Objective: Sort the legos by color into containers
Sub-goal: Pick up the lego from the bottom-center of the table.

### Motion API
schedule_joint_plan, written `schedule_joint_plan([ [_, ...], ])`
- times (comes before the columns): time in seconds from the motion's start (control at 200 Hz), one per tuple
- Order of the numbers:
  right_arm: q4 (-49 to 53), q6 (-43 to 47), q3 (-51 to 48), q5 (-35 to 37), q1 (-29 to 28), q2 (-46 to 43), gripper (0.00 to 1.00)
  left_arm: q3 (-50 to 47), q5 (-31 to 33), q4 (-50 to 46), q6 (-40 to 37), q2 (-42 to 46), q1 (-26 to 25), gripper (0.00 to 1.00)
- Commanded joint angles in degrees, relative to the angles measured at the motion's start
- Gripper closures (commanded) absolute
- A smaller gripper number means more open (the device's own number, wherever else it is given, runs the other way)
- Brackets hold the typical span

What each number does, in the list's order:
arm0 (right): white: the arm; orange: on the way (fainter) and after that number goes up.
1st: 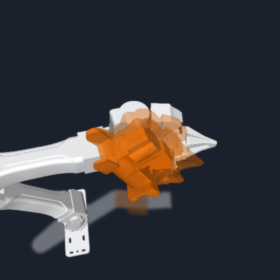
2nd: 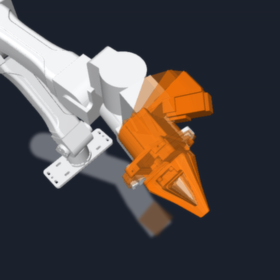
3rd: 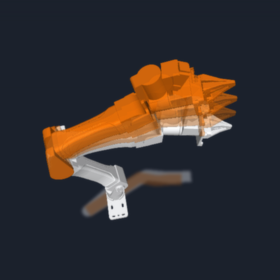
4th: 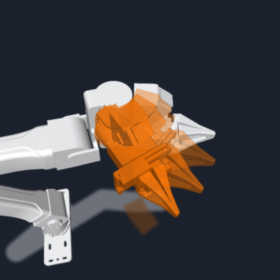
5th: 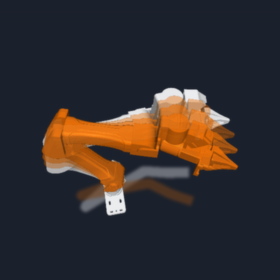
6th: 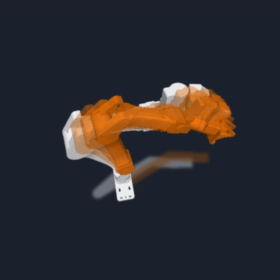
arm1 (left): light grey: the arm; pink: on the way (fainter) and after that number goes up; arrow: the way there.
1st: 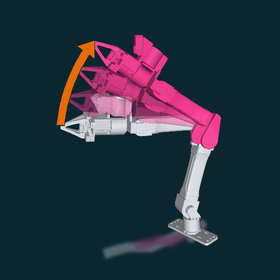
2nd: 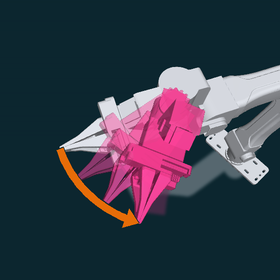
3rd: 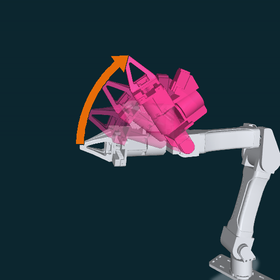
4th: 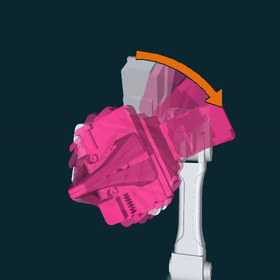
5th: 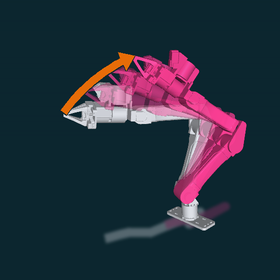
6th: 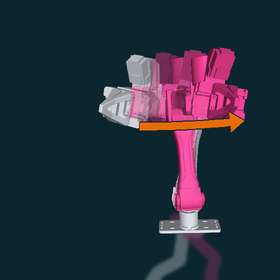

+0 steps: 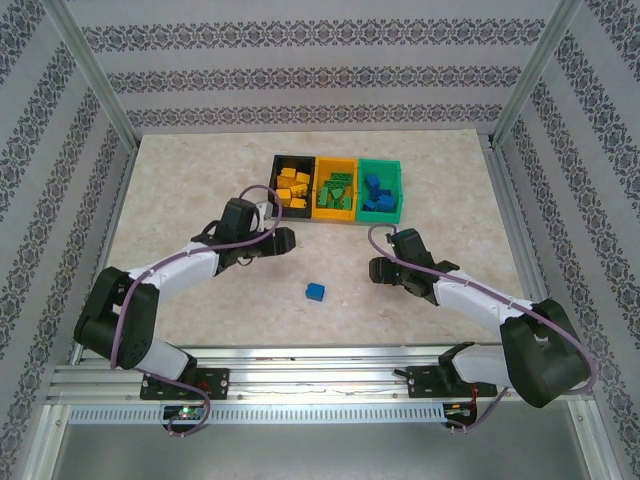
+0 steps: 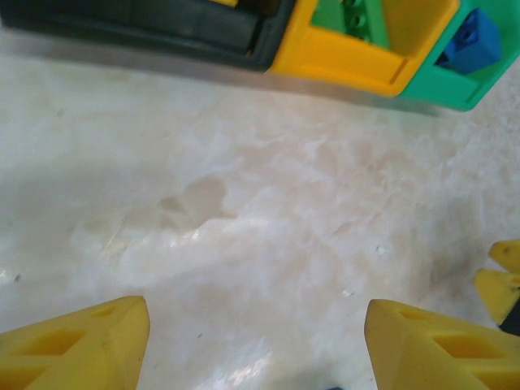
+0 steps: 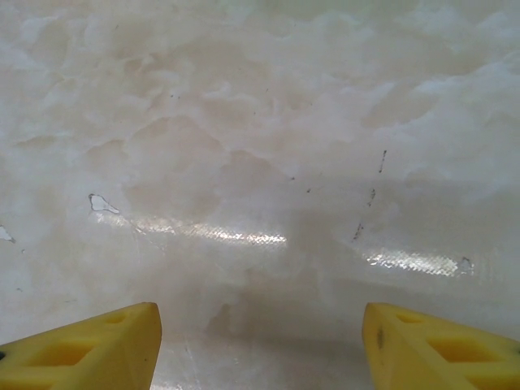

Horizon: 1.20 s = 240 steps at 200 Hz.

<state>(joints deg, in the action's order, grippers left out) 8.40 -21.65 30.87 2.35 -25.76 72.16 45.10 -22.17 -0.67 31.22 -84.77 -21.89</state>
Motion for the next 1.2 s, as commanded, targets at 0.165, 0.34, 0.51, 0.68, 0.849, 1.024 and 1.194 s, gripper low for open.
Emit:
schedule_joint_plan([
  [0.165, 1.13, 0.95, 5.46, 0.2, -4.04, 1.93, 0.33, -3.27, -1.15, 10.21, 4.97, -1.83, 0.21, 0.3],
  [0.34, 1.28, -0.18, 7.88, -0.13, -8.62, 2.78, 0.32, 2.18, -5.56, 8.51, 4.4, -6.57, 0.21, 0.3],
  [0.51, 4.98, 0.79, 11.84, 0.35, -15.79, 6.11, 0.32, 3.48, -6.62, 9.67, 5.19, -8.56, 0.19, 0.3],
  [0.68, 8.27, 2.29, 15.31, -2.95, -21.63, 11.77, 0.32, 1.66, -7.32, 12.03, 7.44, -8.75, 0.2, 0.3],
  [0.849, 14.32, 5.99, 21.82, -4.72, -26.27, 18.72, 0.32, -0.83, -6.35, 13.19, 8.24, -7.65, 0.24, 0.3],
  [1.024, 16.61, 8.24, 26.34, -5.93, -27.67, 23.76, 0.32, -1.03, -5.69, 10.85, 7.51, -5.86, 0.19, 0.3],
  [1.194, 18.84, 10.08, 29.47, -3.59, -28.12, 27.69, 0.32, -1.93, -4.89, 10.83, 7.44, -4.89, 0.2, 0.3],
])
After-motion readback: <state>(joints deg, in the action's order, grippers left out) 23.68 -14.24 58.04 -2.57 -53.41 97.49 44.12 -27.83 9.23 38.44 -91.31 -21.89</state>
